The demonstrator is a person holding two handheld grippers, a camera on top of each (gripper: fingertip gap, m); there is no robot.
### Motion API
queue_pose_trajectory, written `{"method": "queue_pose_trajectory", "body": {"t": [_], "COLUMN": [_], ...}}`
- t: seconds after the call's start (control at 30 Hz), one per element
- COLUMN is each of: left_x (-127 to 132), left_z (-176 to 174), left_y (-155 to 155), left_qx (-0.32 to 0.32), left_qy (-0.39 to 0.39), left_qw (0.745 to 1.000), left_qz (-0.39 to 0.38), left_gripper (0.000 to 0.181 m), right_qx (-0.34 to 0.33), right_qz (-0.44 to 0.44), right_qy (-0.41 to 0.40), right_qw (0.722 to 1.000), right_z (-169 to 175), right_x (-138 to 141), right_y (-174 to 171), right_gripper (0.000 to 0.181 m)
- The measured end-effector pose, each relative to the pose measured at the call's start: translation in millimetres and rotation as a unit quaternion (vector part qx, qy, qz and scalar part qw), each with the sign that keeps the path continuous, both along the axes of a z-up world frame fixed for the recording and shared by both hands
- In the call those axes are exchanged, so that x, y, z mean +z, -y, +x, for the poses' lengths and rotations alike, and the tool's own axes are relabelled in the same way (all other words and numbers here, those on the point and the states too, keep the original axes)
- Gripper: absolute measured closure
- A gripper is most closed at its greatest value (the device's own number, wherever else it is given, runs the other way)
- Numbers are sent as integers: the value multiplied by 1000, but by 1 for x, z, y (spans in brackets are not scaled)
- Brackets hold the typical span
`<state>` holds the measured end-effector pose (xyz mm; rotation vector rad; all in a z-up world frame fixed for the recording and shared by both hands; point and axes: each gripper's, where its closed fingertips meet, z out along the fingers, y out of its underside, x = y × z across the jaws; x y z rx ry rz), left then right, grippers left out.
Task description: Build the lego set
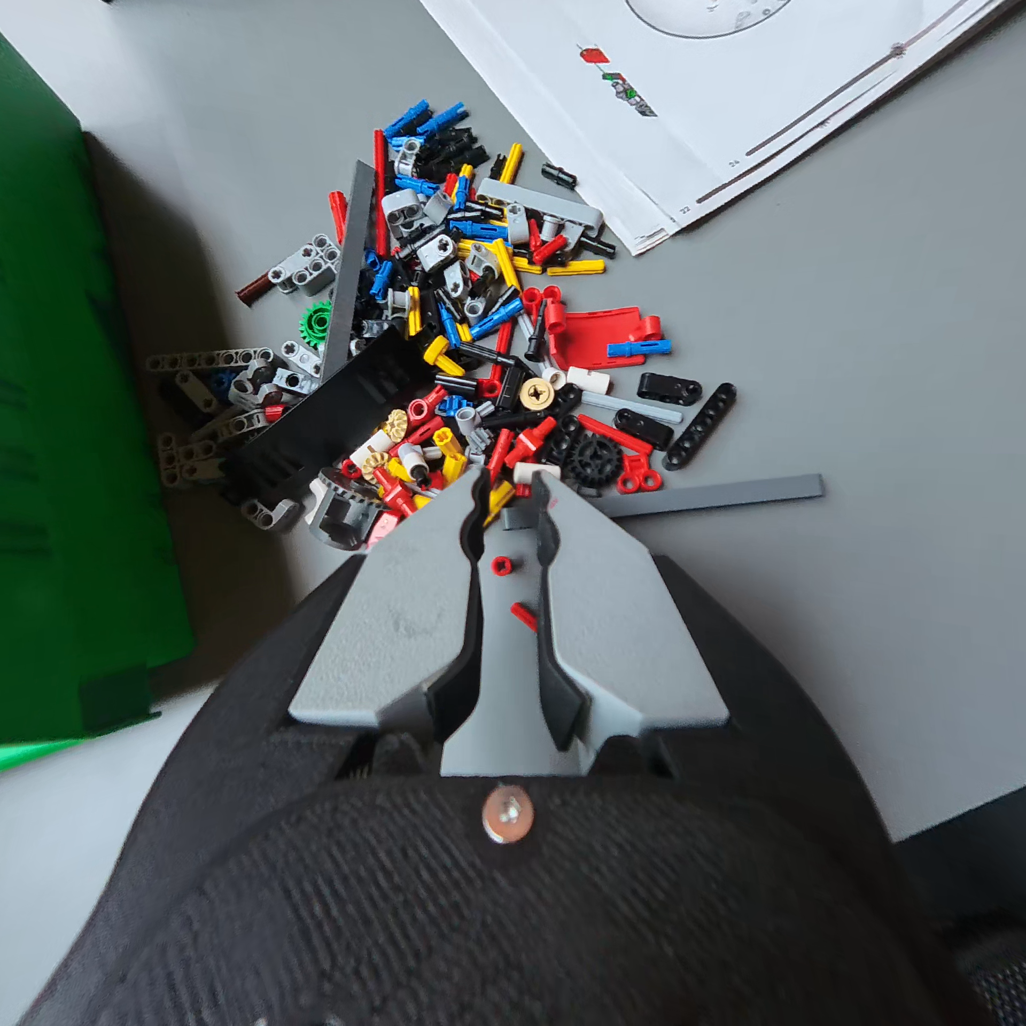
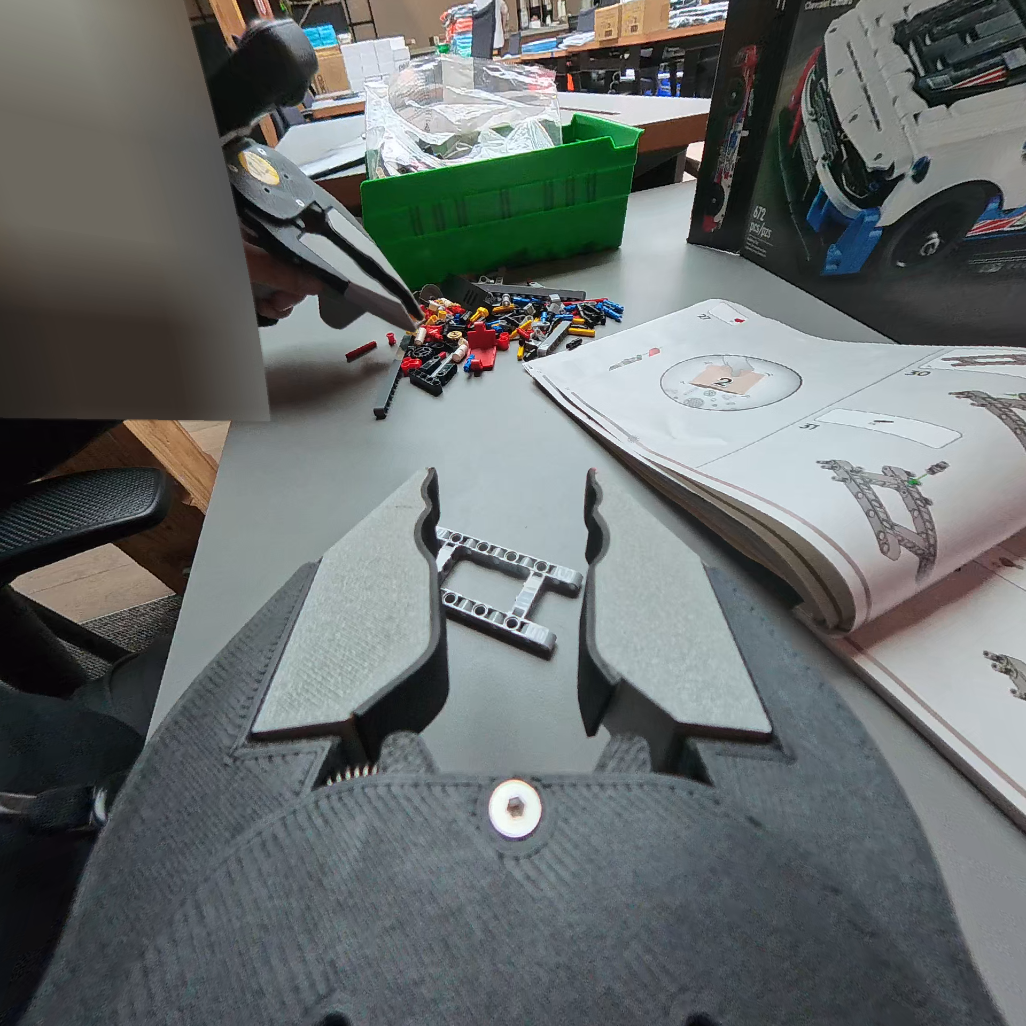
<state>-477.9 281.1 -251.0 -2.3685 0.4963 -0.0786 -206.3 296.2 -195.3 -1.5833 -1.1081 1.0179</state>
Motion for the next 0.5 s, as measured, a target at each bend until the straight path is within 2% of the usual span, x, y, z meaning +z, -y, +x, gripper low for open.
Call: {"method": "queue_pose_trajectory", "body": {"t": [0.2, 0.37, 0.5], "left_x": [-12, 4, 16], "left_z": [2, -1, -4], "left_y": [3, -6, -29], "left_qx": [-11, -11, -7], "left_qy": [-9, -17, -26], "left_qw": [1000, 1000, 999], "left_qz": [-20, 5, 29], "left_gripper": [168, 167, 167], "right_qx": [4, 5, 5], "right_qz": [3, -1, 0], "right_qy": [3, 0, 2], "right_qw": [1000, 1000, 1000], "right_z": [-2, -2, -2], "right_x": [-1, 0, 0], "right_y": [2, 1, 2], "right_gripper": [131, 132, 132]}}
